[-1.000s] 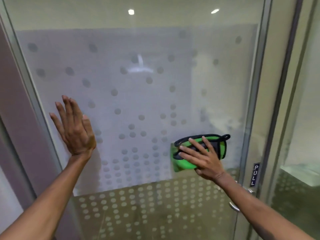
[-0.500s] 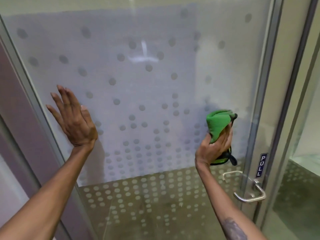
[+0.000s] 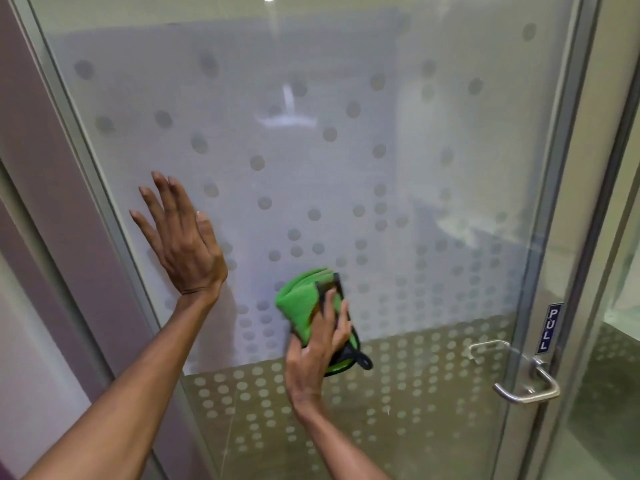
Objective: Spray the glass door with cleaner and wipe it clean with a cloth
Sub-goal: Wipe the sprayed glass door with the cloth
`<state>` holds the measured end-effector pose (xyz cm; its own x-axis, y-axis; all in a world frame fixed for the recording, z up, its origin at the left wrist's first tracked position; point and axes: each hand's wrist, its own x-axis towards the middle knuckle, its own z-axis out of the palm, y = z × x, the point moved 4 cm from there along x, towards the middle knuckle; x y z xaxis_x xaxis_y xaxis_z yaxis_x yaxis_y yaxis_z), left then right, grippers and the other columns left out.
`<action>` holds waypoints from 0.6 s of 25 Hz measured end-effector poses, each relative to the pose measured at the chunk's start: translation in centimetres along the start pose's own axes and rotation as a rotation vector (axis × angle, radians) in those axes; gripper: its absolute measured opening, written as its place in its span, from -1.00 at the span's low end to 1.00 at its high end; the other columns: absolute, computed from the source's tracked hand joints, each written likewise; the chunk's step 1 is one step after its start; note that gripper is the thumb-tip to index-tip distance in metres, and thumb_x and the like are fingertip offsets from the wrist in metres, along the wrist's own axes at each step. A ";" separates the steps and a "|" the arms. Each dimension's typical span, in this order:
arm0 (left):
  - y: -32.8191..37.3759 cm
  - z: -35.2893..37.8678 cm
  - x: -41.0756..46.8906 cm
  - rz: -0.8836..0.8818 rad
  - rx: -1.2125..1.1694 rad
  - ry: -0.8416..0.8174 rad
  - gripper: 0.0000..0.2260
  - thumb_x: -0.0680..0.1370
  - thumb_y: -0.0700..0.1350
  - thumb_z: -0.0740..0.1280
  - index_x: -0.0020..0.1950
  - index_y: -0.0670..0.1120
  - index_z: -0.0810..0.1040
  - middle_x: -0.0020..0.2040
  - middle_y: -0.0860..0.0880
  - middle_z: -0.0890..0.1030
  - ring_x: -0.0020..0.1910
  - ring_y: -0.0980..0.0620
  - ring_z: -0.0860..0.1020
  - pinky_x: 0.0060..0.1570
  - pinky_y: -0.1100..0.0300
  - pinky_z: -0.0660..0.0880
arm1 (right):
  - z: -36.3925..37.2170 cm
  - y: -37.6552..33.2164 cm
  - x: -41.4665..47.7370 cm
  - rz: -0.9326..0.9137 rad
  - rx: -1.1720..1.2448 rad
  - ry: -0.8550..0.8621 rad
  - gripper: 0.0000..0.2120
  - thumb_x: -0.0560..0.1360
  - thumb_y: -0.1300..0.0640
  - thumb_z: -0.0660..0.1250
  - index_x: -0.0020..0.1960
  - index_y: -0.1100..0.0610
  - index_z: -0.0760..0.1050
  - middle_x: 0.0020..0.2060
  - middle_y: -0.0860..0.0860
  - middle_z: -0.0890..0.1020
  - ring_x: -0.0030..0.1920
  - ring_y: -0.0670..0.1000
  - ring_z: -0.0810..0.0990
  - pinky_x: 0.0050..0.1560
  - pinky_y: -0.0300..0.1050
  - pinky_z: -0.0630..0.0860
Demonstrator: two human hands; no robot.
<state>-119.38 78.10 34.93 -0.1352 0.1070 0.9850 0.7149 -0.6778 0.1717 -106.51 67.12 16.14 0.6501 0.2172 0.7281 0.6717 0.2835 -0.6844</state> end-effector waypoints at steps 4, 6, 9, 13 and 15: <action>0.0 -0.7 0.3 -0.029 -0.086 -0.036 -0.53 0.71 -0.14 0.05 0.62 -0.21 0.19 0.62 -0.21 0.20 0.63 -0.26 0.09 0.56 -0.23 -0.14 | 1.3 -3.0 -5.1 -0.035 0.095 -0.368 -0.04 0.36 0.26 0.35 0.61 -0.28 0.08 0.60 -0.24 0.23 0.65 -0.03 0.10 0.61 0.09 -0.06; 0.0 -1.3 0.5 -0.047 -0.136 -0.090 -0.52 0.70 -0.11 0.04 0.62 -0.21 0.18 0.63 -0.21 0.19 0.64 -0.20 0.05 0.55 -0.22 -0.18 | -0.1 -3.7 -5.2 0.116 0.233 -0.398 -0.19 0.41 0.14 0.29 0.59 -0.26 0.17 0.55 -0.28 0.33 0.58 -0.13 0.25 0.58 -0.02 0.13; 0.0 -2.5 0.8 -0.055 -0.199 -0.233 -0.46 0.69 -0.02 0.05 0.64 -0.19 0.10 0.65 -0.20 0.09 0.64 -0.11 -0.07 0.54 -0.13 -0.30 | -2.8 -4.0 -3.0 0.380 0.403 -0.343 -0.52 0.45 0.03 0.31 0.37 -0.15 0.51 0.24 -0.13 0.66 0.27 -0.06 0.60 0.35 0.07 0.49; 0.8 -4.3 1.3 -0.137 -0.286 -0.420 -0.41 0.68 0.00 0.11 0.66 -0.16 0.02 0.67 -0.16 -0.03 0.65 -0.20 -0.13 0.55 -0.13 -0.32 | -6.2 -6.3 1.4 0.592 0.725 -0.267 -0.67 0.59 0.26 0.37 0.29 -0.02 0.51 0.17 0.10 0.69 0.18 0.10 0.66 0.24 0.08 0.55; 1.4 -5.3 1.7 -0.205 -0.327 -0.506 -0.42 0.71 -0.02 0.14 0.67 -0.11 -0.01 0.68 -0.12 -0.08 0.65 -0.19 -0.17 0.57 -0.17 -0.30 | -7.7 -7.9 3.0 0.606 0.805 -0.260 -0.67 0.63 0.27 0.32 0.36 0.07 0.46 0.27 0.19 0.63 0.20 0.08 0.64 0.30 0.08 0.53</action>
<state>-122.25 73.45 36.79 0.1512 0.5348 0.8314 0.4515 -0.7855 0.4232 -107.17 58.32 23.41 0.6387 0.6989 0.3219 -0.2397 0.5782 -0.7799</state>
